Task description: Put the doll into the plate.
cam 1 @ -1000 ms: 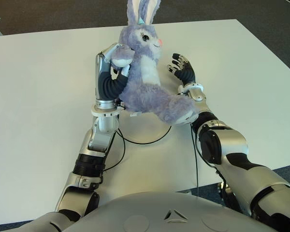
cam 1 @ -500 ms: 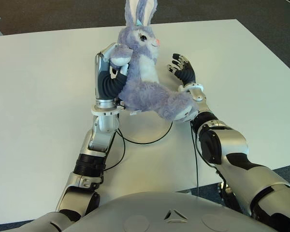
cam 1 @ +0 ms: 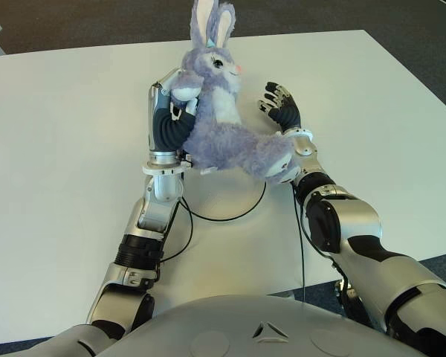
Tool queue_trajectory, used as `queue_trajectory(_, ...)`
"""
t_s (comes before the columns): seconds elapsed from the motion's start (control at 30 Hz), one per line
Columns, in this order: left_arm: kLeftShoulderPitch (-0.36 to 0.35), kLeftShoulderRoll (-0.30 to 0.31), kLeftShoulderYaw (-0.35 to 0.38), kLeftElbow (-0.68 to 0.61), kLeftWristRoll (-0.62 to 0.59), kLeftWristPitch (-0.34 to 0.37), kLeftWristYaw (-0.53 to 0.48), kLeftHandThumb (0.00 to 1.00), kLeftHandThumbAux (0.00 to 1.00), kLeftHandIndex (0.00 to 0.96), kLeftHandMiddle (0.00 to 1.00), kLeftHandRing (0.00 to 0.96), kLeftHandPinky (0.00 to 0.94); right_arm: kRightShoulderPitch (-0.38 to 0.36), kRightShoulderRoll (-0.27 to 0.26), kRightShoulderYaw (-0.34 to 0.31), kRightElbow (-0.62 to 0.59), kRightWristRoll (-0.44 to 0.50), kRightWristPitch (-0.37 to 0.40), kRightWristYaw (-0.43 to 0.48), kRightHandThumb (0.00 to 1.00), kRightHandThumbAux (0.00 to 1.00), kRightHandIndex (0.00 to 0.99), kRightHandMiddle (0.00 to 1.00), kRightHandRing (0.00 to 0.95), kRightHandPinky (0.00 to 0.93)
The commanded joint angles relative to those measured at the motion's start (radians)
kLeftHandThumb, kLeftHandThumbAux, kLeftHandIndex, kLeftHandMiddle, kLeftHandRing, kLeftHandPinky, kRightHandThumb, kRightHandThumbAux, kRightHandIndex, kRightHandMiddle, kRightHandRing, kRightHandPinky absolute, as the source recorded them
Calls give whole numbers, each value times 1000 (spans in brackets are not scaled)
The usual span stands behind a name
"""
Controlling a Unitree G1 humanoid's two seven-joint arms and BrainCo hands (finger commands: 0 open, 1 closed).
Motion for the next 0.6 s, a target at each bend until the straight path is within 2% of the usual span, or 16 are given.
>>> queue_trajectory(0.03, -1, -16, -1, 37, -27, 19, -11, 742, 693, 444, 860, 866, 850, 48, 10, -3, 28, 1, 29, -2, 483, 879, 145, 134, 110, 122)
queue_trajectory(0.3, -6, -8, -3, 50, -80, 67, -64, 740, 692, 444, 857, 859, 860, 47, 9, -2, 29, -1, 31, -4, 468, 887, 134, 131, 108, 123)
queue_trajectory(0.6, -15, -4, 1, 81, -113, 69, -85, 739, 693, 444, 857, 862, 860, 44, 8, -2, 30, -1, 35, -4, 478, 878, 140, 127, 102, 113)
